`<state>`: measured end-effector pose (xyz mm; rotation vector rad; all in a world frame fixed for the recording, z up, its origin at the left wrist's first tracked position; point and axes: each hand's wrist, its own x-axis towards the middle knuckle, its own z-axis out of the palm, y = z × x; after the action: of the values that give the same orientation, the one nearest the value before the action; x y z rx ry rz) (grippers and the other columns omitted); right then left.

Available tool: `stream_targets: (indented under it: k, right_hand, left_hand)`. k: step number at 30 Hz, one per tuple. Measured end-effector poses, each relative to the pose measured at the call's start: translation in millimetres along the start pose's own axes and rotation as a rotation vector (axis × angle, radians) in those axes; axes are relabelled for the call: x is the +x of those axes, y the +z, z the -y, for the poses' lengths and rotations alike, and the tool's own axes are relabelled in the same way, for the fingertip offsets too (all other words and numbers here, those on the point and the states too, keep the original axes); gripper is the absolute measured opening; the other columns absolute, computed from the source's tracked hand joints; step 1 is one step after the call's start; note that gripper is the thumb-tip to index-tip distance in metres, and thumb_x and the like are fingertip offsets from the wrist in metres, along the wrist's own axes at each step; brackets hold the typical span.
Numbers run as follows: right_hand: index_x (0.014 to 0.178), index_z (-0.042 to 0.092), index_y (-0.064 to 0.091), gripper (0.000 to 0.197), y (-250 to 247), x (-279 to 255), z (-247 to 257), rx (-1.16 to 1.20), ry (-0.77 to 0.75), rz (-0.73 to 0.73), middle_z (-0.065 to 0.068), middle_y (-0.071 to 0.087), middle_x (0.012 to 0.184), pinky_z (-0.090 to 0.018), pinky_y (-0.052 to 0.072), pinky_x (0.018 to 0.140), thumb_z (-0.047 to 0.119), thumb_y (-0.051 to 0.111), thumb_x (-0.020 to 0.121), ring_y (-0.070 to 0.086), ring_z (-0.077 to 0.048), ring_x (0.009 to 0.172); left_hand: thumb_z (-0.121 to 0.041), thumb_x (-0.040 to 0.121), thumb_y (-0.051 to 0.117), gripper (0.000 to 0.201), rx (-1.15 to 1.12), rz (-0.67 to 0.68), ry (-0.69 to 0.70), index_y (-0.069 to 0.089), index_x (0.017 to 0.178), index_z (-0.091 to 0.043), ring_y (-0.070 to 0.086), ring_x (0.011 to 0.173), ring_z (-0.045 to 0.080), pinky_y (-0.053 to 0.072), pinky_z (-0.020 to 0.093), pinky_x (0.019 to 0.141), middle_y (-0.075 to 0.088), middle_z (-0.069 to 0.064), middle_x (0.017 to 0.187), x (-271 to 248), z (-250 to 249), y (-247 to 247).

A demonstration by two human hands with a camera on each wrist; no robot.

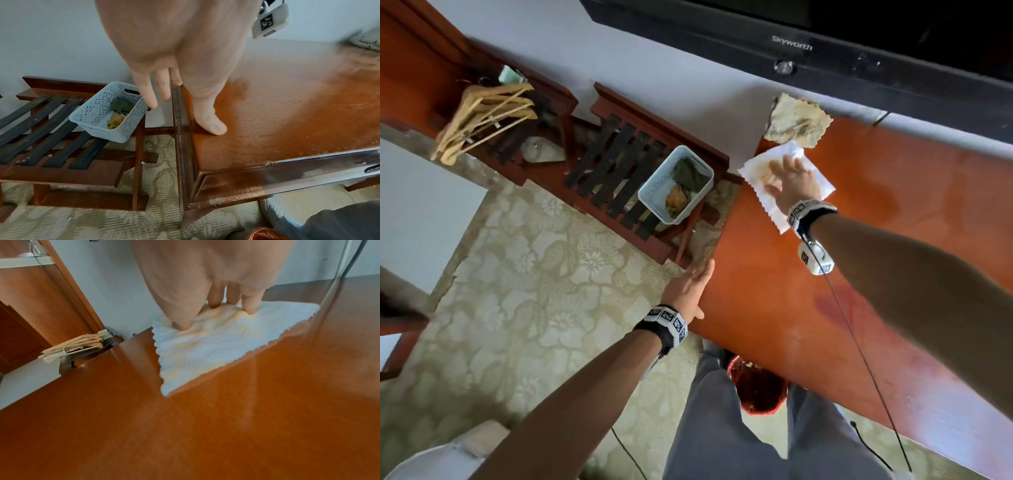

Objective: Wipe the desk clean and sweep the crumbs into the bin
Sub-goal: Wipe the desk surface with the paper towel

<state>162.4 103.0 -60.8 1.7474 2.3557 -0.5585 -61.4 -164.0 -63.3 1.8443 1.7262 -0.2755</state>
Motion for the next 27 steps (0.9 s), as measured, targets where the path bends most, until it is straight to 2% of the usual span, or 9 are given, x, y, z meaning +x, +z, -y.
stream_targets:
  k: [4,7,12,14,16,19,21,23,27]
  right_hand:
    - [0.157,0.018,0.02,0.059,8,-16,21,0.001,-0.016,-0.021,-0.008,0.013,0.165,-0.041,0.025,0.119,0.035,0.041,0.105,0.015,-0.028,0.151]
    - [0.154,0.014,0.031,0.054,30,-72,42,0.125,-0.125,-0.065,-0.009,0.023,0.162,-0.044,0.024,0.12,0.023,0.046,0.103,0.022,-0.03,0.149]
    - [0.158,0.023,0.009,0.064,76,-129,51,-0.044,-0.329,0.091,0.0,0.0,0.166,-0.04,0.02,0.123,0.003,0.035,0.104,0.005,-0.025,0.153]
    - [0.158,0.023,0.008,0.073,68,-116,45,-0.044,-0.332,0.1,0.002,-0.001,0.165,-0.035,0.013,0.124,-0.008,0.034,0.097,0.004,-0.023,0.153]
    - [0.159,0.02,0.004,0.07,48,-83,42,-0.122,-0.301,0.069,0.0,-0.002,0.166,-0.032,0.009,0.121,-0.001,0.036,0.1,0.003,-0.024,0.153]
    - [0.158,0.016,-0.003,0.069,23,-19,35,-0.236,-0.25,-0.024,-0.007,-0.001,0.166,-0.036,0.023,0.12,0.003,0.032,0.1,0.011,-0.028,0.151]
    - [0.157,0.012,0.006,0.069,8,8,35,-0.236,-0.228,-0.052,-0.01,0.007,0.164,-0.039,0.034,0.113,-0.005,0.032,0.096,0.017,-0.031,0.148]
    - [0.154,0.011,0.018,0.067,-1,16,39,-0.22,-0.202,-0.094,-0.013,0.016,0.159,-0.041,0.037,0.108,-0.01,0.035,0.093,0.021,-0.033,0.145]
    - [0.154,0.013,-0.004,0.077,8,38,35,-0.294,-0.209,-0.063,-0.01,0.008,0.16,-0.037,0.029,0.117,-0.002,0.04,0.093,0.015,-0.03,0.148]
  left_hand:
    - [-0.013,0.064,0.095,0.141,-0.02,0.003,-0.005,-0.006,0.16,-0.03,0.058,0.128,0.022,0.055,0.034,0.099,0.01,-0.002,0.17,0,2,2]
    - [-0.009,0.067,0.092,0.134,-0.037,0.003,0.011,-0.001,0.163,-0.027,0.048,0.139,0.018,0.048,0.032,0.108,0.012,-0.005,0.17,-4,-2,-5]
    - [-0.015,0.071,0.091,0.128,-0.158,0.025,-0.032,0.002,0.162,-0.033,0.031,0.15,0.016,0.041,0.035,0.115,0.011,-0.013,0.169,-15,0,-13]
    - [-0.024,0.078,0.088,0.119,-0.194,0.039,-0.106,0.005,0.162,-0.032,0.036,0.147,0.019,0.044,0.038,0.112,0.018,-0.011,0.168,-22,1,-14]
    - [-0.033,0.083,0.083,0.103,-0.198,0.098,-0.163,0.017,0.162,-0.027,0.045,0.141,0.022,0.046,0.037,0.11,0.036,-0.003,0.162,-29,6,-10]
    - [-0.035,0.085,0.08,0.089,-0.225,0.16,-0.176,0.032,0.158,-0.021,0.05,0.137,0.023,0.044,0.036,0.111,0.05,0.004,0.153,-37,13,5]
    - [-0.032,0.084,0.081,0.087,-0.256,0.139,-0.187,0.036,0.157,-0.018,0.052,0.136,0.022,0.043,0.035,0.111,0.053,0.004,0.15,-37,15,9]
    - [-0.031,0.082,0.084,0.088,-0.278,0.126,-0.19,0.038,0.155,-0.015,0.054,0.134,0.023,0.044,0.035,0.11,0.056,0.006,0.147,-35,17,10]
    - [-0.035,0.079,0.086,0.091,-0.29,0.134,-0.181,0.039,0.155,-0.016,0.056,0.132,0.023,0.047,0.036,0.108,0.058,0.005,0.145,-34,22,12]
